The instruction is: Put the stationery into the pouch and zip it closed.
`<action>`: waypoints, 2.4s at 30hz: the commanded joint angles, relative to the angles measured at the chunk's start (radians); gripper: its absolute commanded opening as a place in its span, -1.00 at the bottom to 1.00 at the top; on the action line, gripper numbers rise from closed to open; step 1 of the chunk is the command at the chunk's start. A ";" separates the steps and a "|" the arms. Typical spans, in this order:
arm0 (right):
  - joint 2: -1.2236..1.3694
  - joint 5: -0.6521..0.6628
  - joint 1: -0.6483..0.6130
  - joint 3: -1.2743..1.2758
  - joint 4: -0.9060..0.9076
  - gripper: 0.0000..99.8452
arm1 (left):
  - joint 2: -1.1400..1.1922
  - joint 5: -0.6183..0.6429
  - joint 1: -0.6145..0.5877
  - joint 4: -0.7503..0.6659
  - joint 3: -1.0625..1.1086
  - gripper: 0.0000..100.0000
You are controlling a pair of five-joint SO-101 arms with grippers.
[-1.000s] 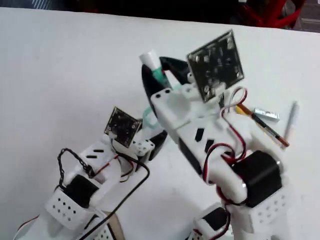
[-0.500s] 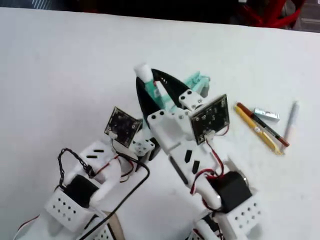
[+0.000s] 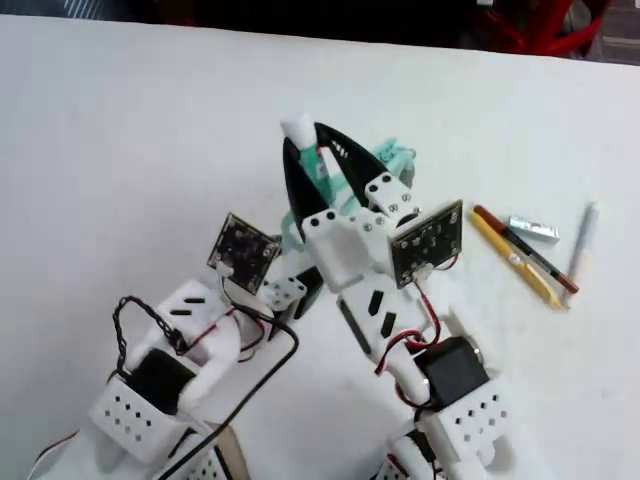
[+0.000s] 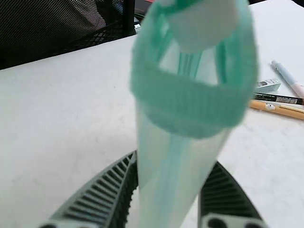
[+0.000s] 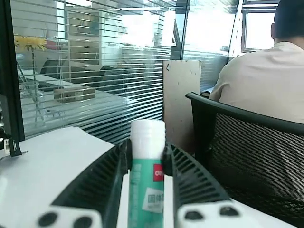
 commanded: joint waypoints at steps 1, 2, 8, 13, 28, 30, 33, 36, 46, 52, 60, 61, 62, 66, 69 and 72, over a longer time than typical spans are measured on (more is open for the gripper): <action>-0.007 -0.002 0.013 0.049 -0.071 -0.97 | -0.004 0.000 -0.010 0.002 -0.071 -0.60; -0.008 -0.002 0.013 0.066 -0.077 -0.97 | -0.004 0.002 -0.010 0.002 -0.072 -0.59; -0.018 -0.005 0.012 0.101 -0.044 -0.97 | -0.001 0.003 -0.061 -0.005 -0.078 -0.57; -0.064 -0.009 0.007 0.080 0.090 -0.97 | -0.002 0.003 -0.079 -0.005 -0.080 -0.57; -0.331 -0.002 0.002 0.086 0.349 -0.96 | 0.001 0.005 -0.081 -0.025 -0.074 -0.58; -0.335 -0.002 0.002 0.081 0.360 -0.96 | 0.001 0.005 -0.081 -0.023 -0.074 -0.58; -0.337 -0.003 -0.005 0.078 0.372 -0.96 | 0.001 0.005 -0.081 -0.023 -0.074 -0.58; -0.337 -0.002 -0.022 0.080 0.360 -0.96 | 0.001 0.005 -0.081 -0.025 -0.074 -0.58; -0.283 0.000 0.030 0.226 -0.010 -0.96 | -0.004 0.040 -0.081 -0.026 -0.080 -0.58; -0.177 0.000 0.088 0.250 -0.134 -0.96 | -0.004 0.048 -0.081 -0.026 -0.086 -0.58; -0.077 0.000 0.091 0.250 -0.171 -0.96 | -0.002 0.048 -0.081 -0.021 -0.101 -0.58; -0.079 -0.002 0.091 0.249 -0.156 -0.96 | -0.001 0.048 -0.081 -0.023 -0.100 -0.58; -0.087 -0.002 0.090 0.247 -0.140 -0.96 | -0.001 0.048 -0.081 -0.023 -0.100 -0.58; -0.134 0.000 0.056 0.203 -0.022 -0.94 | 0.001 0.046 -0.082 -0.023 -0.100 -0.58; -0.166 0.000 0.022 0.140 0.105 -0.73 | 0.001 0.046 -0.099 -0.025 -0.098 -0.58; -0.193 0.000 0.008 0.094 0.185 -0.55 | 0.001 0.046 -0.130 -0.026 -0.098 -0.58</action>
